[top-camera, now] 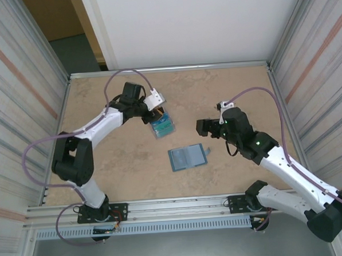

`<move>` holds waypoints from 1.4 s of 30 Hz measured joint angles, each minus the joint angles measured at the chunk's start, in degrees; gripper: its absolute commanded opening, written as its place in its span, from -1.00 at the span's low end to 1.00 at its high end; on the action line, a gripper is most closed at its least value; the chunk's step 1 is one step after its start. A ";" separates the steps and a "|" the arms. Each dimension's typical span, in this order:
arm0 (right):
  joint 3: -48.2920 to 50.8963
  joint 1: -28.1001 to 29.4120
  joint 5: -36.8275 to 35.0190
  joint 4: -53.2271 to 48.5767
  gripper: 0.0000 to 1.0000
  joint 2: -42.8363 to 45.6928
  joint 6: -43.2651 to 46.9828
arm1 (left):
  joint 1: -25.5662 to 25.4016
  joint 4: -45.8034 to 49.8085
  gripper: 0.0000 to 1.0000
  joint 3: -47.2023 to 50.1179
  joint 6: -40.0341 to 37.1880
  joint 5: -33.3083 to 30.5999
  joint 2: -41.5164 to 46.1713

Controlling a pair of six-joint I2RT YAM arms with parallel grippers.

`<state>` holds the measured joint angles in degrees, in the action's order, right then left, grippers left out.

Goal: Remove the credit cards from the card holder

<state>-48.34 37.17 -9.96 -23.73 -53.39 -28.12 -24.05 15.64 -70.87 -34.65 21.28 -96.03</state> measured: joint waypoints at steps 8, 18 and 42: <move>-4.92 8.26 -5.84 -7.37 0.48 -7.98 -3.65 | -3.87 -6.27 0.97 12.52 9.57 -11.74 17.25; -8.59 18.03 -7.63 -15.45 0.03 -19.69 -10.84 | -10.29 -13.00 0.97 30.97 30.51 -34.21 37.20; -19.41 24.63 0.02 -16.59 -0.20 -47.98 -14.51 | -3.74 -6.64 0.97 41.55 57.70 -49.55 51.52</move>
<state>-67.75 61.80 -9.93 -40.32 -101.36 -42.63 -27.79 8.99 -29.32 23.05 -28.27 -44.51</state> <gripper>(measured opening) 0.383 0.987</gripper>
